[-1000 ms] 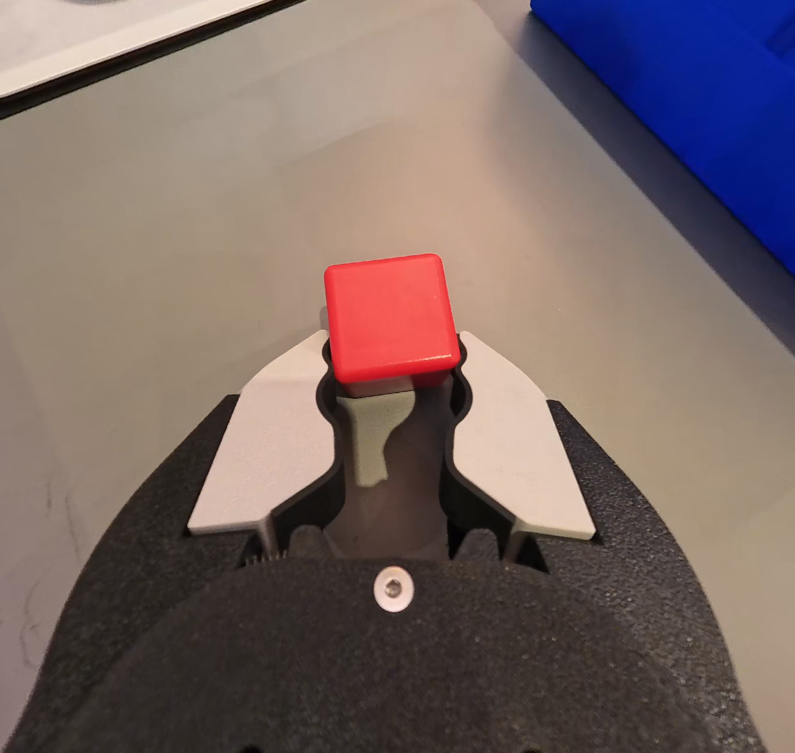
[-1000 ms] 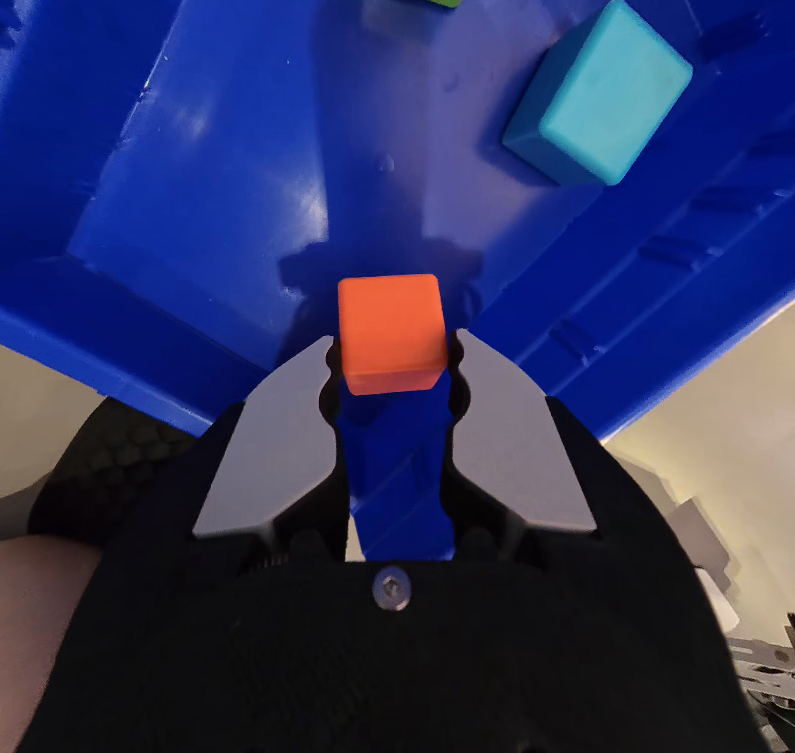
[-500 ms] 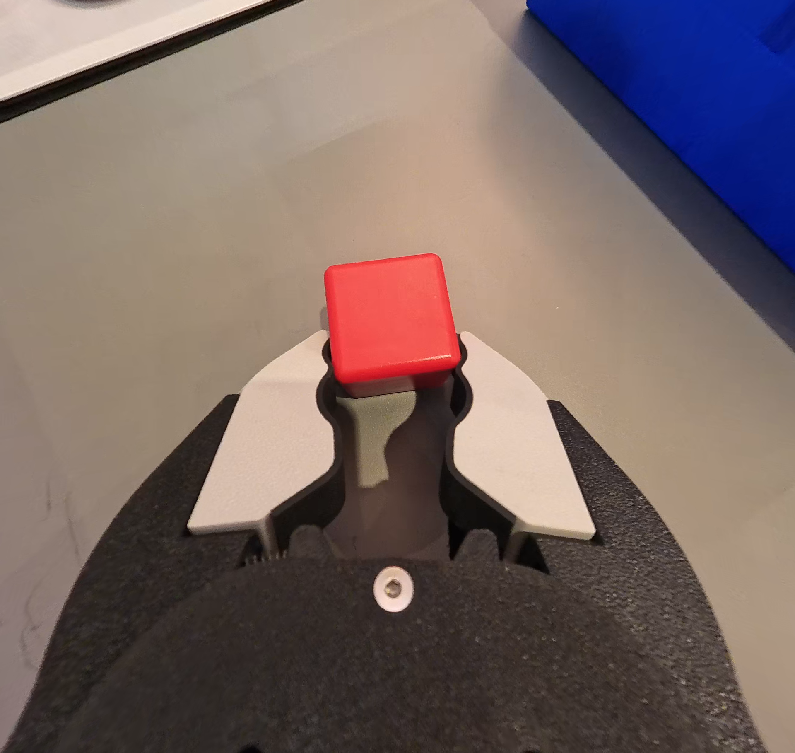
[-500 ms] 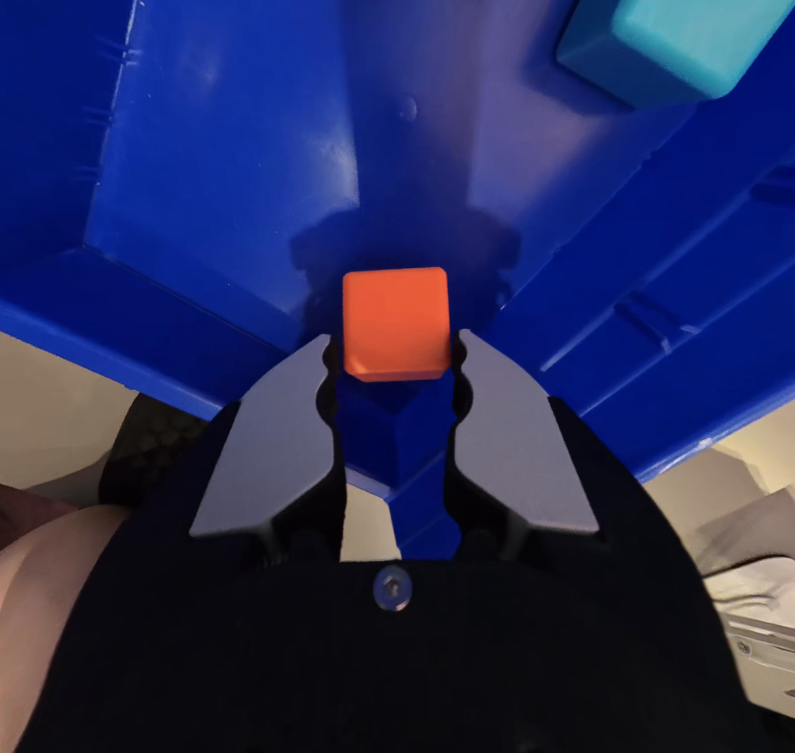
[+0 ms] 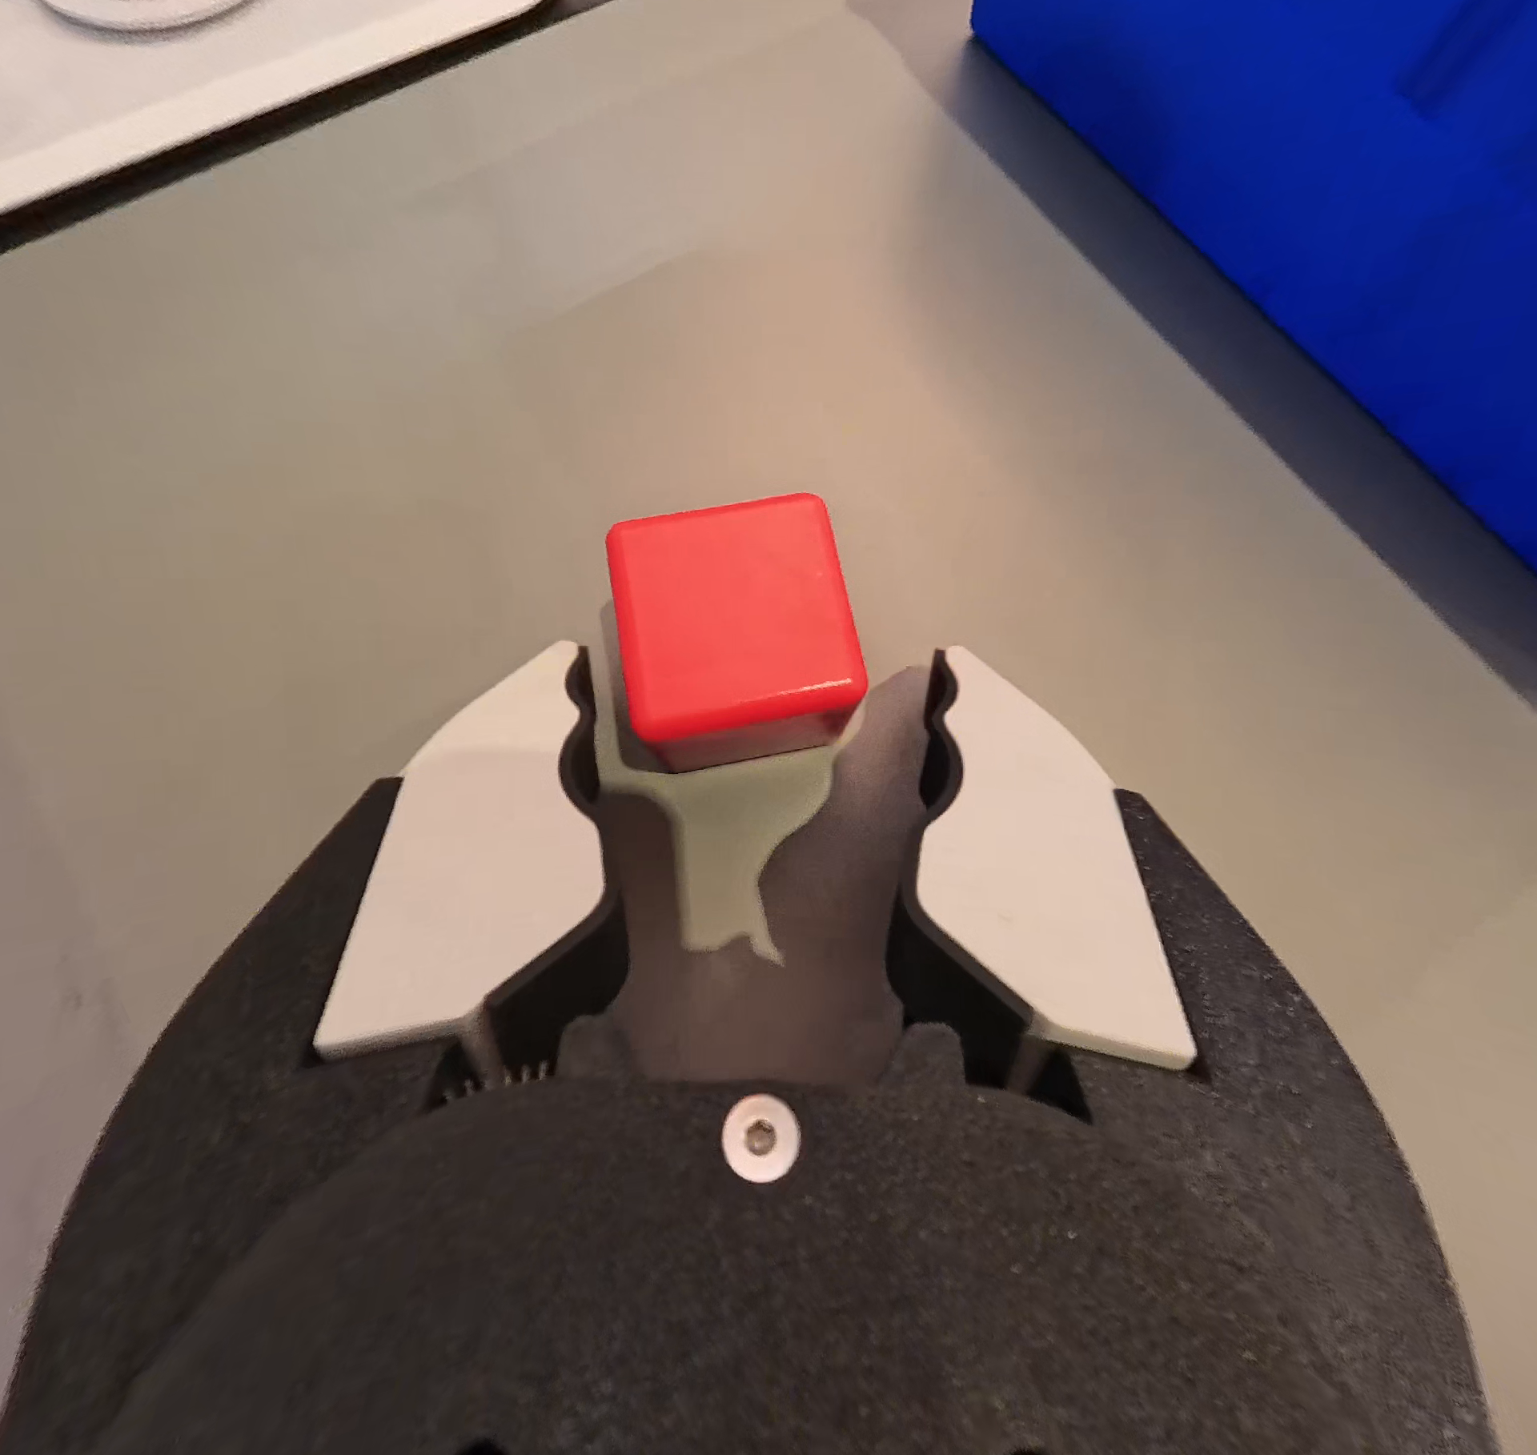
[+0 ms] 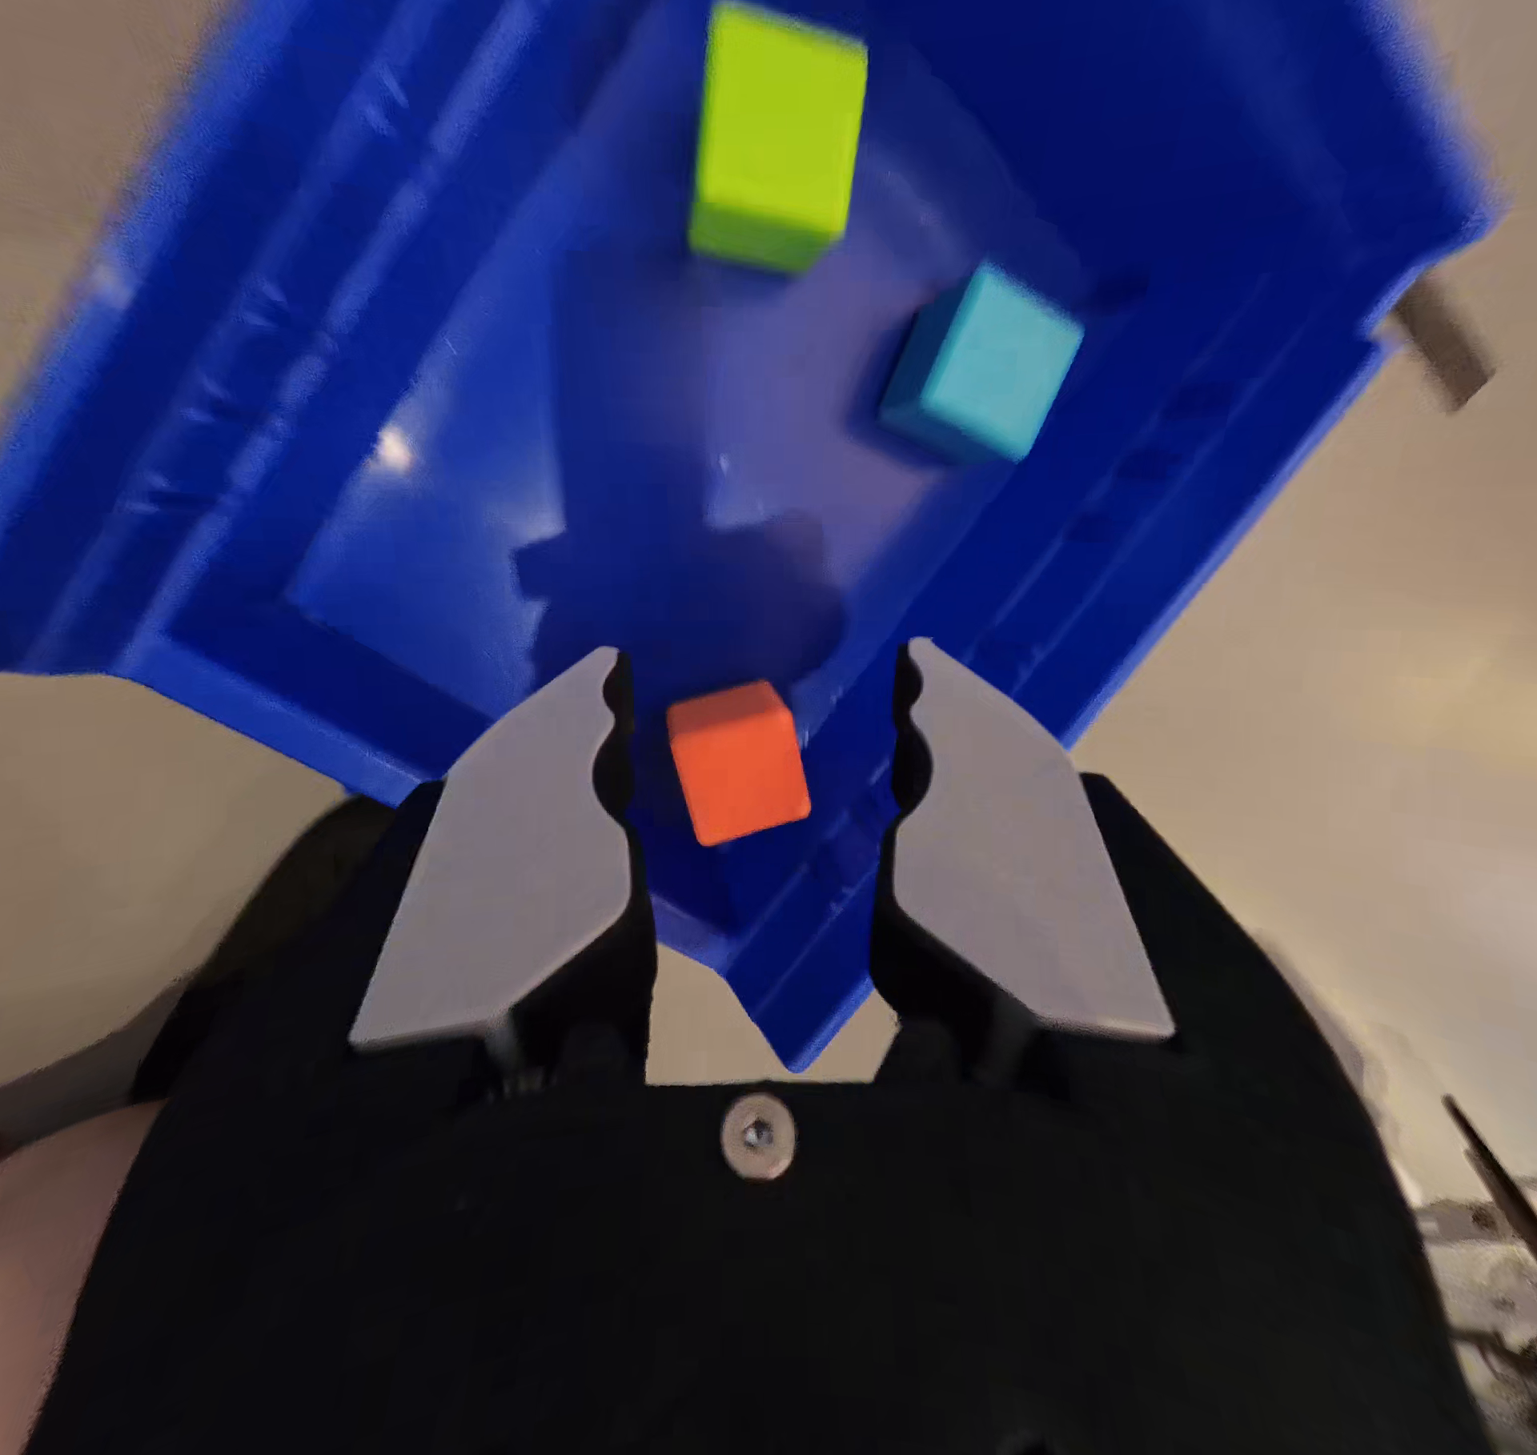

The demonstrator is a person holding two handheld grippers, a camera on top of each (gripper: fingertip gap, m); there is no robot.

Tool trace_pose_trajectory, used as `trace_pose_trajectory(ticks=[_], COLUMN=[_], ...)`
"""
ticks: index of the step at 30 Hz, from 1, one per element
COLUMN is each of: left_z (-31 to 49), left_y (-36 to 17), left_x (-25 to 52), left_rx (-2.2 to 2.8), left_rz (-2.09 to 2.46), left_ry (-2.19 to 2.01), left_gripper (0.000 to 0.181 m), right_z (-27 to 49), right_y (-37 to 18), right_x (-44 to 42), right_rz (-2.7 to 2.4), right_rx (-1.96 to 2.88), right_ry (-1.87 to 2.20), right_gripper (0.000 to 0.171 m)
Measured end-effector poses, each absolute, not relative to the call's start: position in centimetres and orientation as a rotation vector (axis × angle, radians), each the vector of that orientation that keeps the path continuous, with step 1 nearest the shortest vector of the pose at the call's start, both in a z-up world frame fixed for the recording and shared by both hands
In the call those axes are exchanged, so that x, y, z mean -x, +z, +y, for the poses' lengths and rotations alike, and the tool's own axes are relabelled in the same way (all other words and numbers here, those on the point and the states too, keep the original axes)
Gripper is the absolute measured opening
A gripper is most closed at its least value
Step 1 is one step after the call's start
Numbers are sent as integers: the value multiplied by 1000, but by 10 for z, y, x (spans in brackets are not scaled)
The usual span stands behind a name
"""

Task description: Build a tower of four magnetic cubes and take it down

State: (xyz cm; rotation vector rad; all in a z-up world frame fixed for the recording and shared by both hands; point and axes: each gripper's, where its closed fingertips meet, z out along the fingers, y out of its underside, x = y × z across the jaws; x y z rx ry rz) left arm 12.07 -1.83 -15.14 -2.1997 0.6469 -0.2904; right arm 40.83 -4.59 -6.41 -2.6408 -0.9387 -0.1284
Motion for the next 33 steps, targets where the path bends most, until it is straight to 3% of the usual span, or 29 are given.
trace_pose_trajectory(ticks=[7, 11, 15, 21, 33], left_z=[-27, -36, -47, -57, -58], left_y=[-114, -90, -82, -79, -84], left_x=[-111, -95, -94, -106, -107], left_rx=[2153, 2100, 2101, 2075, 2095], left_rz=[643, 635, 655, 702, 649], left_ry=[-314, -285, -310, -301, -359], left_gripper=[98, 105, 114, 121, 119], right_z=[-23, -16, -9, -11, -11], right_y=[32, 48, 11, -79, -124], right_x=[-312, -235, -165, -117, -112], right_rz=[-941, -940, -1036, -1243, -1264], right_rx=[2088, 1919, 1912, 2084, 2234], right_ry=[118, 421, 550, 402, 407], right_gripper=[64, 64, 65, 74, 68])
